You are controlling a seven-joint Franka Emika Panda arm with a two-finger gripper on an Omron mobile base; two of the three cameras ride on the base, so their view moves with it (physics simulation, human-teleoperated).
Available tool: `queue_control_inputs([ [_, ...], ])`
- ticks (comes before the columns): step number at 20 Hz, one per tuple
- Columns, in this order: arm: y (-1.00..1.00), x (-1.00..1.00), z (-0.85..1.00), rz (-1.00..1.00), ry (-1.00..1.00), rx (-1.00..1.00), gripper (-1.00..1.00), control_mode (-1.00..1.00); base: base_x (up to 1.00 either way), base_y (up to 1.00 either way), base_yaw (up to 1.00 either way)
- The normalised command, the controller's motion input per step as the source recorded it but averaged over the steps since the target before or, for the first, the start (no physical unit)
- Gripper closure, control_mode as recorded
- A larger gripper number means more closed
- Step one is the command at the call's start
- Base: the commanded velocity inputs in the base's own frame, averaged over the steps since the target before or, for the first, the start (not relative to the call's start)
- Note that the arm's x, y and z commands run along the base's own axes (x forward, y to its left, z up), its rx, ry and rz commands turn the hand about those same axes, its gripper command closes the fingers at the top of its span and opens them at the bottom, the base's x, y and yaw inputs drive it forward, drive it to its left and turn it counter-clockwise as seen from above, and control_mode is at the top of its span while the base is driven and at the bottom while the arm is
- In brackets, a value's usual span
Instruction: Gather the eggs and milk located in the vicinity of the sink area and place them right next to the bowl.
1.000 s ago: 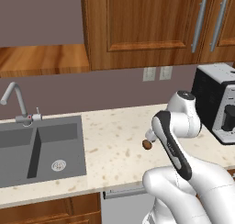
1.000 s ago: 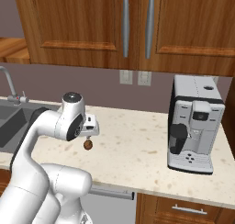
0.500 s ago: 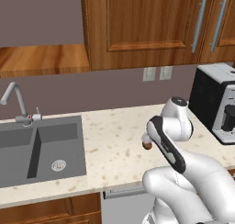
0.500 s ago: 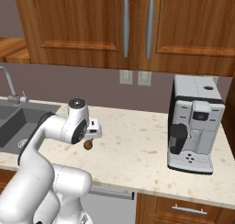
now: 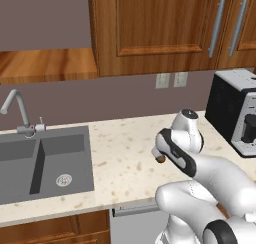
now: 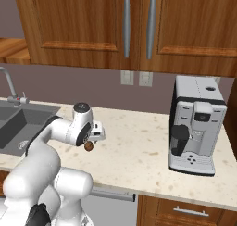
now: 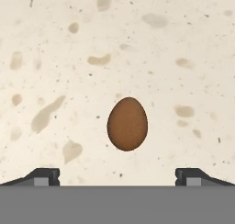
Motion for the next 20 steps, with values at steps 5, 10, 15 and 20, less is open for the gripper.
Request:
queue_control_inputs([
  [5, 0.0, 0.17, -0.2, 0.0, 0.0, 0.0, -1.0, -1.0, 0.0, 0.0, 0.0],
  [10, 0.0, 0.09, -0.28, 0.0, 0.02, 0.0, -1.0, -1.0, 0.0, 0.0, 0.0],
  [15, 0.0, 0.08, -0.29, 0.0, 0.01, 0.0, -1.0, -1.0, 0.0, 0.0, 0.0],
  [20, 0.0, 0.14, -0.25, 0.0, 0.0, 0.0, -1.0, -1.0, 0.0, 0.0, 0.0],
])
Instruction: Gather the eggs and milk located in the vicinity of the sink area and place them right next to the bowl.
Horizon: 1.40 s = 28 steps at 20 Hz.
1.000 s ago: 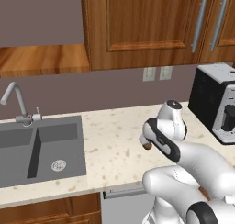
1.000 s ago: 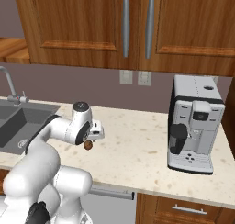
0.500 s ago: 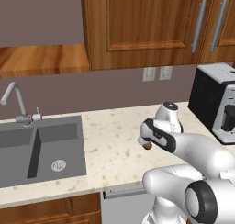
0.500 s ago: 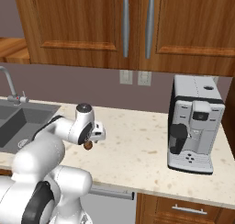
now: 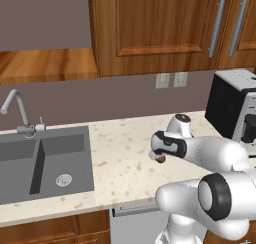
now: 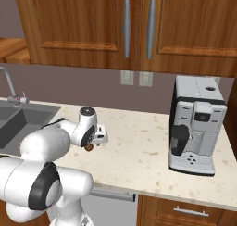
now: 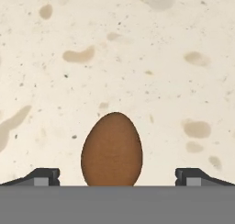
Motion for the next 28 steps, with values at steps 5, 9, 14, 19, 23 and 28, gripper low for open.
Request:
queue_control_inputs([
  [5, 0.0, 0.18, -0.26, 0.0, 0.0, 0.0, -1.0, -1.0, 0.0, 0.0, 0.0],
  [9, 0.0, 0.16, -0.3, 0.0, 0.0, 0.0, -1.0, -1.0, 0.0, 0.0, 0.0],
  [14, 0.0, 0.13, -0.34, 0.0, 0.0, 0.0, 1.0, -1.0, 0.0, 0.0, 0.0],
  [19, 0.0, 0.02, -0.29, 0.0, 0.0, 0.0, 1.0, -1.0, 0.0, 0.0, 0.0],
  [23, 0.0, 0.0, -0.21, 0.0, 0.0, 0.0, 1.0, -1.0, 0.0, 0.0, 0.0],
  [28, 0.0, 0.0, -0.15, 0.0, 0.0, 0.0, 1.0, -1.0, 0.0, 0.0, 0.0],
])
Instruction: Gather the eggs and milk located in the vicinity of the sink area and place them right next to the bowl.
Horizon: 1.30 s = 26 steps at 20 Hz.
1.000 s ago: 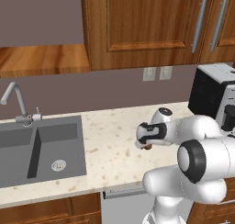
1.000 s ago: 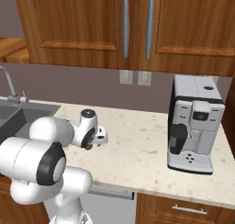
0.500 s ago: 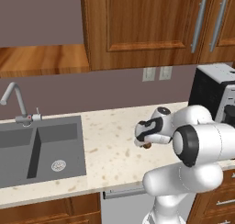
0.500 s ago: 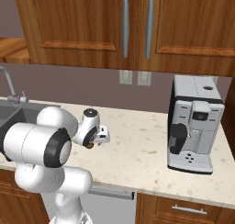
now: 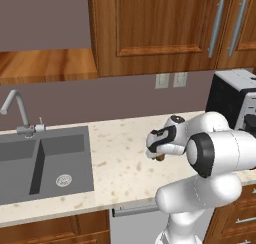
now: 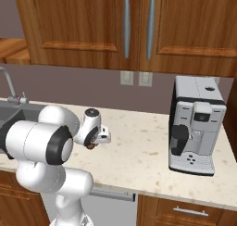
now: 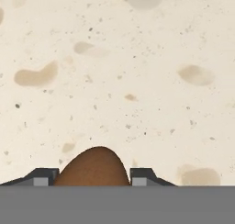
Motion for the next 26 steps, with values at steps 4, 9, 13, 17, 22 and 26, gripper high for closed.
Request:
queue_control_inputs([
  [4, -0.08, -0.11, 0.3, 0.0, -0.18, 0.0, 1.0, -1.0, 0.0, 0.0, 0.0],
  [9, -0.17, -0.27, 0.69, 0.0, -0.25, 0.0, 1.0, -1.0, 0.0, 0.0, 0.0],
  [13, -0.14, -0.34, 0.72, 0.01, -0.22, 0.0, 1.0, -1.0, 0.0, 0.0, 0.0],
  [17, -0.02, -0.45, 0.68, 0.02, -0.18, 0.0, 1.0, -1.0, 0.0, 0.0, 0.0],
  [22, -0.01, -0.57, 0.57, 0.02, -0.17, 0.0, 1.0, -1.0, 0.0, 0.0, 0.0],
  [26, 0.0, -0.67, 0.31, 0.0, -0.15, 0.0, 1.0, -1.0, 0.0, 0.0, 0.0],
])
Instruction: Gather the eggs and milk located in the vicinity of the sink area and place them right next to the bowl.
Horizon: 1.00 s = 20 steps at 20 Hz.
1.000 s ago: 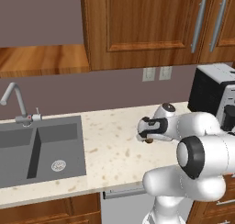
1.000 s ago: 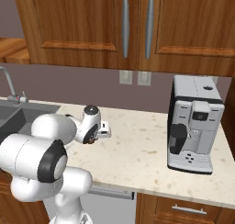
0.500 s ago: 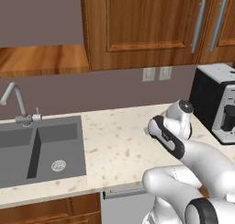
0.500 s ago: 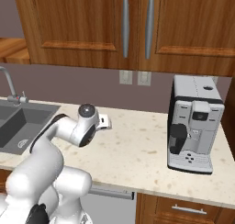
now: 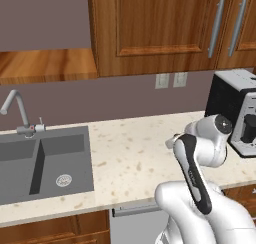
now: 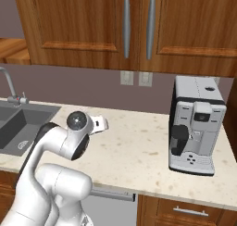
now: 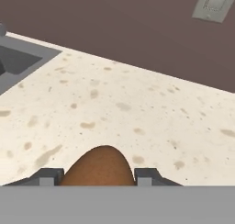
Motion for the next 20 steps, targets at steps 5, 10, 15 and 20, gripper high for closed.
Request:
queue_control_inputs([
  [5, 0.0, -0.54, 0.45, 0.0, -0.11, 0.0, 1.0, -1.0, 0.0, 0.0, 0.0],
  [10, 0.0, -0.38, 0.48, 0.0, -0.05, 0.0, 1.0, -1.0, 0.0, 0.0, 0.0],
  [15, 0.03, -0.42, 0.1, 0.0, -0.05, -0.01, 1.0, -1.0, 0.0, 0.0, 0.0],
  [20, 0.01, -0.15, -0.04, 0.0, -0.07, 0.0, 1.0, -1.0, 0.0, 0.0, 0.0],
])
